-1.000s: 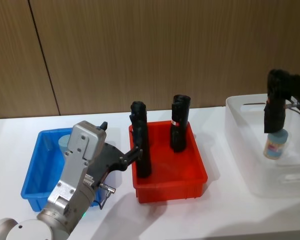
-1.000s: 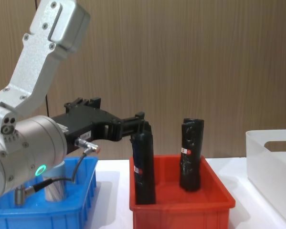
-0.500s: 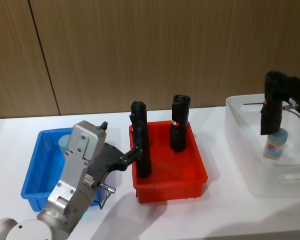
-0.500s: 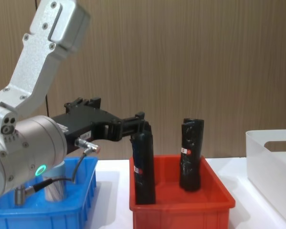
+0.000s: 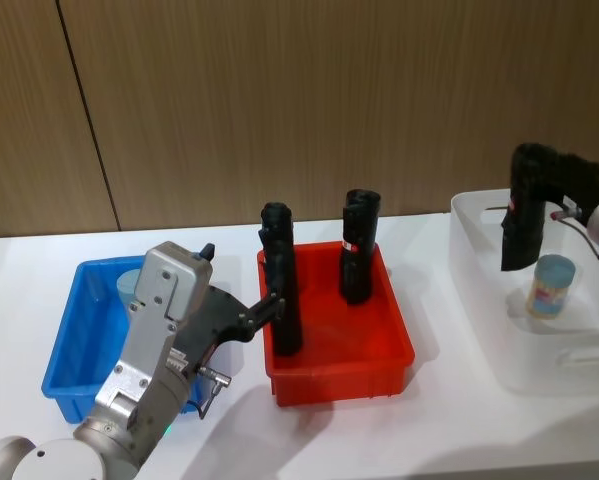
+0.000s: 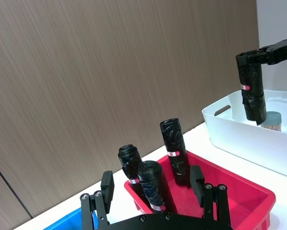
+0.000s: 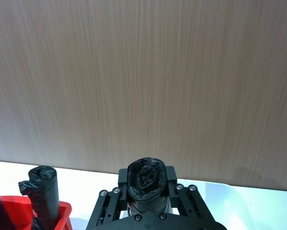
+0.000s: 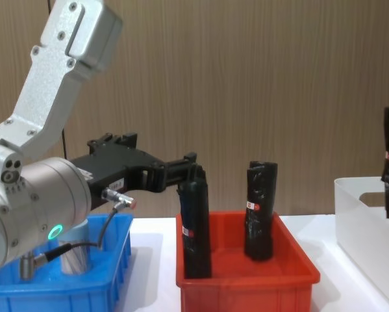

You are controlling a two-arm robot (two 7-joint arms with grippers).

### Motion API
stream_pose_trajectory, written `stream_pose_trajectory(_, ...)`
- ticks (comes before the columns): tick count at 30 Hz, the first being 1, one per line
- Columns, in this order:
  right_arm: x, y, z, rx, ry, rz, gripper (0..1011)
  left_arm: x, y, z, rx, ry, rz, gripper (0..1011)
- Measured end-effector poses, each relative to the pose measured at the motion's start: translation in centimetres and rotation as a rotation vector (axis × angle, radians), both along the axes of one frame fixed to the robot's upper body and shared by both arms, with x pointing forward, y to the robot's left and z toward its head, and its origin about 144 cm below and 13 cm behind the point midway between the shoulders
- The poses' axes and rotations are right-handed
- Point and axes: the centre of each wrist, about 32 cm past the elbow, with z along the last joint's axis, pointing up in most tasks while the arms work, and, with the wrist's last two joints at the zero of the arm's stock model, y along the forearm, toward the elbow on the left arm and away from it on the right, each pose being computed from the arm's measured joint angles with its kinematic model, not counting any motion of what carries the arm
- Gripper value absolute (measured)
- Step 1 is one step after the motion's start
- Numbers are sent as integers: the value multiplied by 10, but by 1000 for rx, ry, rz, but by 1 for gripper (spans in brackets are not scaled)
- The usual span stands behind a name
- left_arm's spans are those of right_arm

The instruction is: Pick the cotton swabs from the blue box and place them into the white box.

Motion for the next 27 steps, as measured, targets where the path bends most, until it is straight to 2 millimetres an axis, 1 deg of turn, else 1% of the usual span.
stream_pose_trajectory(1, 0, 0, 0, 1, 0, 2, 461, 0, 0, 0, 0, 0, 0, 1004)
stream_pose_trajectory(3, 0, 1, 0, 2, 0, 5, 497, 0, 0, 0, 0, 0, 0, 1004)
stream_pose_trajectory(5, 1, 2, 0, 5, 0, 10, 577, 0, 0, 0, 0, 0, 0, 1004)
stream_pose_trajectory(6, 1, 2, 0, 7, 1, 13, 587, 0, 0, 0, 0, 0, 0, 1004)
stream_pose_trajectory(7, 1, 2, 0, 8, 1, 14, 635, 0, 0, 0, 0, 0, 0, 1004)
stream_pose_trajectory(9, 2, 3, 0, 8, 1, 15, 669, 0, 0, 0, 0, 0, 0, 1004)
stream_pose_trajectory(11, 2, 4, 0, 9, 2, 17, 752, 0, 0, 0, 0, 0, 0, 1004)
stream_pose_trajectory(12, 2, 4, 0, 9, 1, 18, 773, 0, 0, 0, 0, 0, 0, 1004)
stream_pose_trajectory(15, 2, 5, 0, 10, 1, 21, 879, 0, 0, 0, 0, 0, 0, 1004)
stream_pose_trajectory(17, 2, 5, 0, 10, -1, 22, 897, 0, 0, 0, 0, 0, 0, 1004)
stream_pose_trajectory(18, 2, 5, 0, 10, -1, 23, 946, 0, 0, 0, 0, 0, 0, 1004)
stream_pose_trajectory(19, 2, 5, 0, 10, -1, 23, 961, 0, 0, 0, 0, 0, 0, 1004)
stream_pose_trajectory(20, 2, 5, 0, 10, -1, 24, 1001, 0, 0, 0, 0, 0, 0, 1004)
stream_pose_trajectory(27, 2, 6, 0, 9, -4, 28, 1002, 0, 0, 0, 0, 0, 0, 1004)
